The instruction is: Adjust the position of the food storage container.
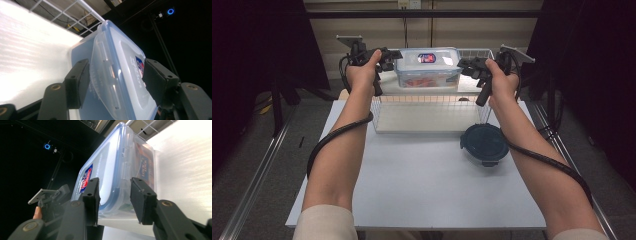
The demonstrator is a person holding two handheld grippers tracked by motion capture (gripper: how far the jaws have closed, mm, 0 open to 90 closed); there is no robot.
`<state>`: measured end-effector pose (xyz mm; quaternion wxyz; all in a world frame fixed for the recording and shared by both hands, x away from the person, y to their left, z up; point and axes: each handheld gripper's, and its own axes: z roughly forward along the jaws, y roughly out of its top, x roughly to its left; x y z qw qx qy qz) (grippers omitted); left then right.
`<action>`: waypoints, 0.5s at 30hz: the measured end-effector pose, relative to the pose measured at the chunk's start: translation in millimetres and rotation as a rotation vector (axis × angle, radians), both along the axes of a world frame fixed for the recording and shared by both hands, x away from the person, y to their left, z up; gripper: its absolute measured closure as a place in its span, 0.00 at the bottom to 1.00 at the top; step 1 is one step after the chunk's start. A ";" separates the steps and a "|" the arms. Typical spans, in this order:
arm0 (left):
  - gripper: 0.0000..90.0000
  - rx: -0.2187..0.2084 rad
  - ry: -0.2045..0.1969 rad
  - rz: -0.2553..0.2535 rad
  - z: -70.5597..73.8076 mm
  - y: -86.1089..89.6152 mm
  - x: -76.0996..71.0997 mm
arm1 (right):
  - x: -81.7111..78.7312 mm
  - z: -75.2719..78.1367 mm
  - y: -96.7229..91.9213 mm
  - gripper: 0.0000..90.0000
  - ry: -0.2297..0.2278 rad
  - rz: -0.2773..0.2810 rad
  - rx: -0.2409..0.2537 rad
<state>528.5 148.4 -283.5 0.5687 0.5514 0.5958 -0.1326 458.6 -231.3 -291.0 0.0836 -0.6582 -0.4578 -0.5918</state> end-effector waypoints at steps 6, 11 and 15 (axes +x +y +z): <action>0.40 0.016 -0.010 -0.005 4.6 3.3 -8.8 | -6.9 1.3 0.6 0.60 -0.007 0.009 -0.017; 0.37 0.013 -0.021 -0.007 6.4 7.2 -20.2 | -16.2 0.5 -2.2 0.54 -0.020 0.007 -0.018; 0.35 0.014 -0.027 -0.020 7.7 9.6 -28.7 | -25.0 -1.8 -5.7 0.52 -0.025 0.011 -0.016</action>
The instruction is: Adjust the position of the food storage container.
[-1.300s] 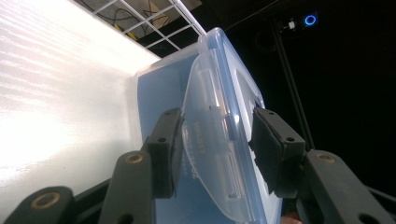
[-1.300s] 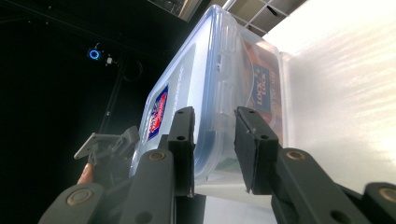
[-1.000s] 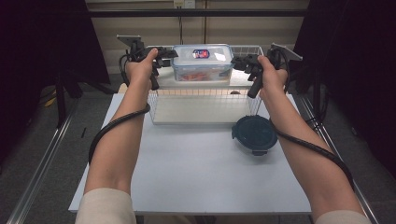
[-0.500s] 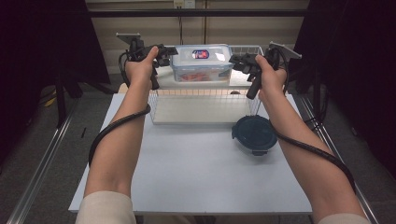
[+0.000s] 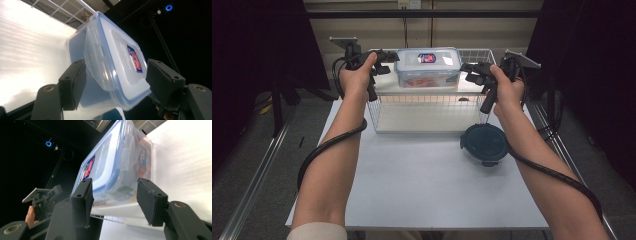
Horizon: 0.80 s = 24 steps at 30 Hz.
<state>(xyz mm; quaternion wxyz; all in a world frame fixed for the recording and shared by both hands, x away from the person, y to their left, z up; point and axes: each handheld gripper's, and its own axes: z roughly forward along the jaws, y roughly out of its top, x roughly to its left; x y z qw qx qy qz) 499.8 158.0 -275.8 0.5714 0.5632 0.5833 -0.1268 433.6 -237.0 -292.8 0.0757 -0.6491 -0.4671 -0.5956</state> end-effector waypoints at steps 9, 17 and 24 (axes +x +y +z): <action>0.31 -0.010 -0.024 -0.026 0.1 -0.6 -20.2 | -20.1 -5.3 -5.0 0.43 -0.018 0.021 0.014; 0.27 -0.052 -0.010 -0.052 -7.5 -0.4 -38.2 | -40.2 -10.6 -10.9 0.37 -0.042 0.037 -0.003; 0.24 -0.108 -0.017 -0.083 -12.3 -4.4 -55.8 | -59.3 -19.3 -17.6 0.36 -0.038 0.058 0.016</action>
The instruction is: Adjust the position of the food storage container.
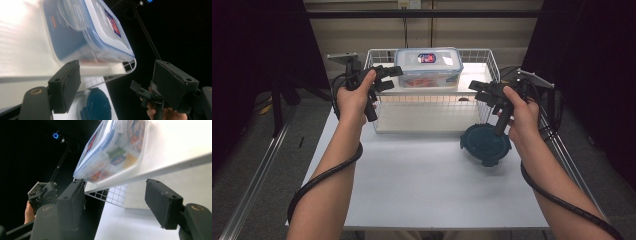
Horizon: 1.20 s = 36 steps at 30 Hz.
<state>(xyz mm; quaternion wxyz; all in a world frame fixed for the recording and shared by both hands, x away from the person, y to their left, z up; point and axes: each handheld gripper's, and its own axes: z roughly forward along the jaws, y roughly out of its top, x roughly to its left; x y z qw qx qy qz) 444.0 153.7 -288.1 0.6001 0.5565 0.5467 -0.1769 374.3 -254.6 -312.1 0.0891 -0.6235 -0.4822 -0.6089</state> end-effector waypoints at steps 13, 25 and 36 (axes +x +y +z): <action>0.24 0.006 -0.012 -0.065 -18.6 -6.9 -20.5 | -13.6 -18.0 -6.2 0.35 0.008 0.025 0.002; 0.23 0.016 0.004 -0.089 -53.5 -11.9 -32.3 | -26.9 -40.6 -16.3 0.34 0.022 0.030 -0.013; 0.22 -0.005 0.032 -0.165 -83.3 -31.0 -42.0 | -44.7 -63.7 -26.0 0.33 0.033 0.029 -0.037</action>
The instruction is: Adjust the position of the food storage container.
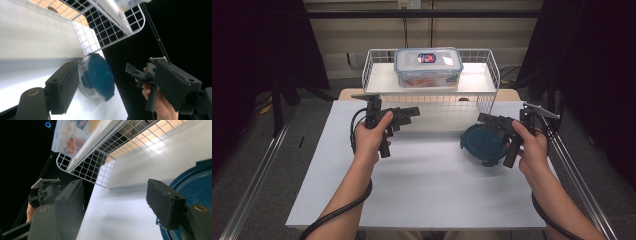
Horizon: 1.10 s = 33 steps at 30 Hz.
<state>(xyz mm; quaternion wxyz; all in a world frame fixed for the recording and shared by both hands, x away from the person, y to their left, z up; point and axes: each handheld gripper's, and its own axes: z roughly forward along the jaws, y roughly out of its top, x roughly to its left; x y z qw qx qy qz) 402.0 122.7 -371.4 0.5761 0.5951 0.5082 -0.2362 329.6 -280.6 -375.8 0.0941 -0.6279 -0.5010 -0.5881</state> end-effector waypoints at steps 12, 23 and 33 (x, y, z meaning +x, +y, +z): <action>0.22 -0.014 0.012 -0.045 -27.0 -9.8 -10.5 | -15.3 -18.6 -16.8 0.33 0.007 -0.042 -0.012; 0.18 0.021 0.032 -0.054 -52.5 -3.5 -22.5 | -23.5 -39.4 -36.8 0.33 0.040 -0.099 -0.046; 0.17 0.041 0.047 -0.071 -68.0 -3.0 -28.6 | -31.8 -49.7 -52.4 0.33 0.057 -0.137 -0.052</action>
